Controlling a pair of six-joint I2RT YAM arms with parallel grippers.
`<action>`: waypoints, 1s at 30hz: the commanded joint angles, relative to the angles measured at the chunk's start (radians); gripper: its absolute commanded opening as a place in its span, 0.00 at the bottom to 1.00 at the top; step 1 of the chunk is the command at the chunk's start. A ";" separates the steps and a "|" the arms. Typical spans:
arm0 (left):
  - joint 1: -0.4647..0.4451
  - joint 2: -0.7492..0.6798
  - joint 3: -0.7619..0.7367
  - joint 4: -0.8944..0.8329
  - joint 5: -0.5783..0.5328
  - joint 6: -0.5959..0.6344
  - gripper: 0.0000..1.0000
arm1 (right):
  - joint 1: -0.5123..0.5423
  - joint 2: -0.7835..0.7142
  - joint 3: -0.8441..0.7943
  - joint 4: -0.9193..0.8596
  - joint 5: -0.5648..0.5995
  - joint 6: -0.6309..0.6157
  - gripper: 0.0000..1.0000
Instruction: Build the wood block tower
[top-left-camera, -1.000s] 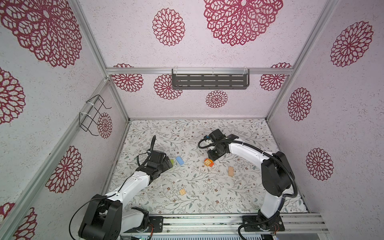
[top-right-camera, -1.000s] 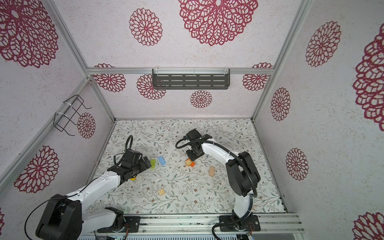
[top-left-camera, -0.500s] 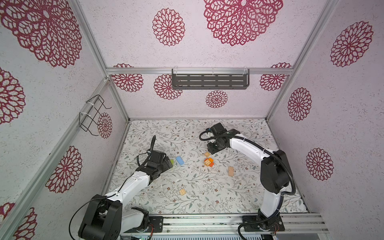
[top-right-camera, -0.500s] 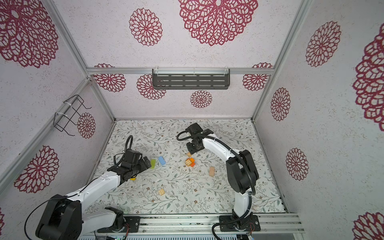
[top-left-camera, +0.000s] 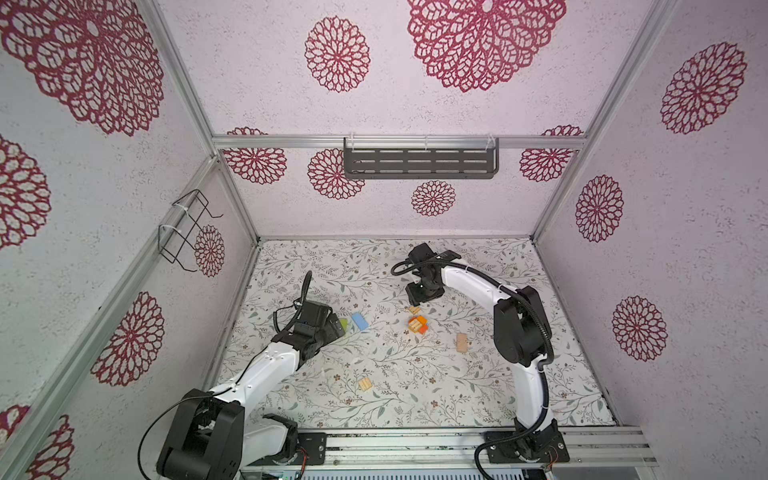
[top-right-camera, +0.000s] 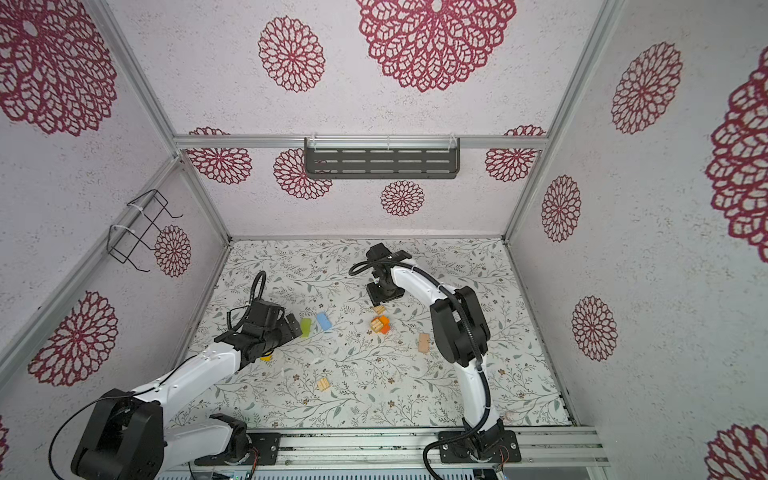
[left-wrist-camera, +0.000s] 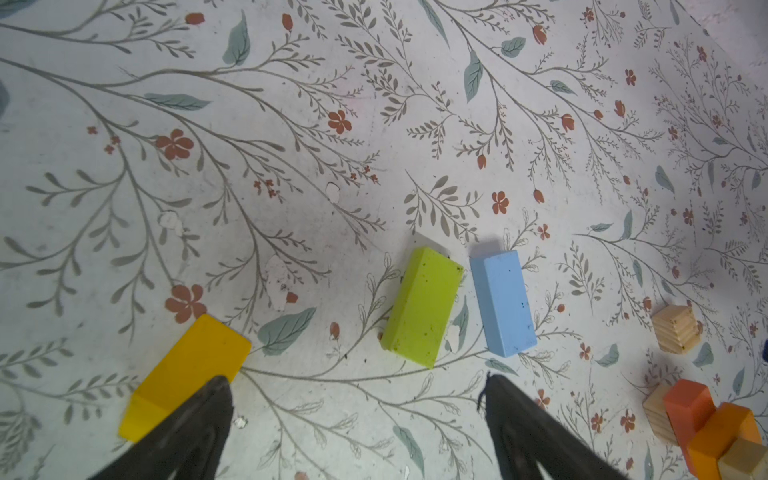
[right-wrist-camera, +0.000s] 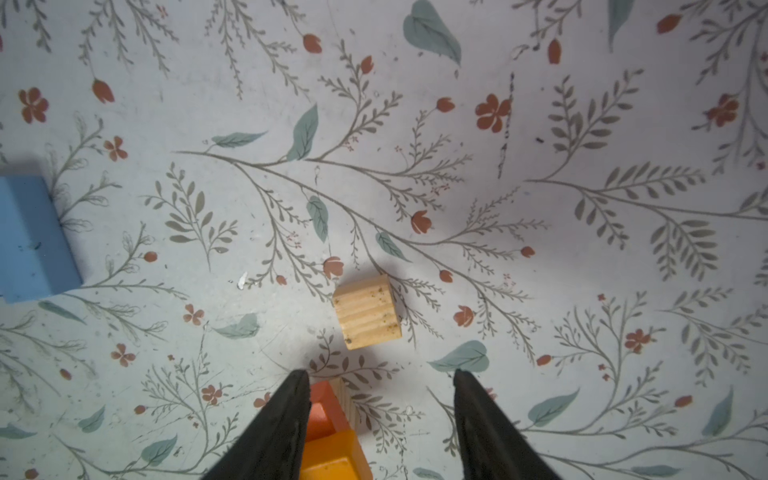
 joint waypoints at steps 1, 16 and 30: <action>0.006 -0.023 0.043 -0.055 -0.034 -0.013 0.97 | -0.003 0.007 0.040 -0.054 0.034 0.096 0.59; 0.007 -0.037 0.049 -0.085 0.002 -0.007 0.97 | 0.018 0.082 0.070 -0.047 0.059 0.170 0.67; 0.008 -0.036 0.043 -0.067 0.032 0.002 0.97 | 0.033 0.115 0.081 -0.054 0.087 0.132 0.69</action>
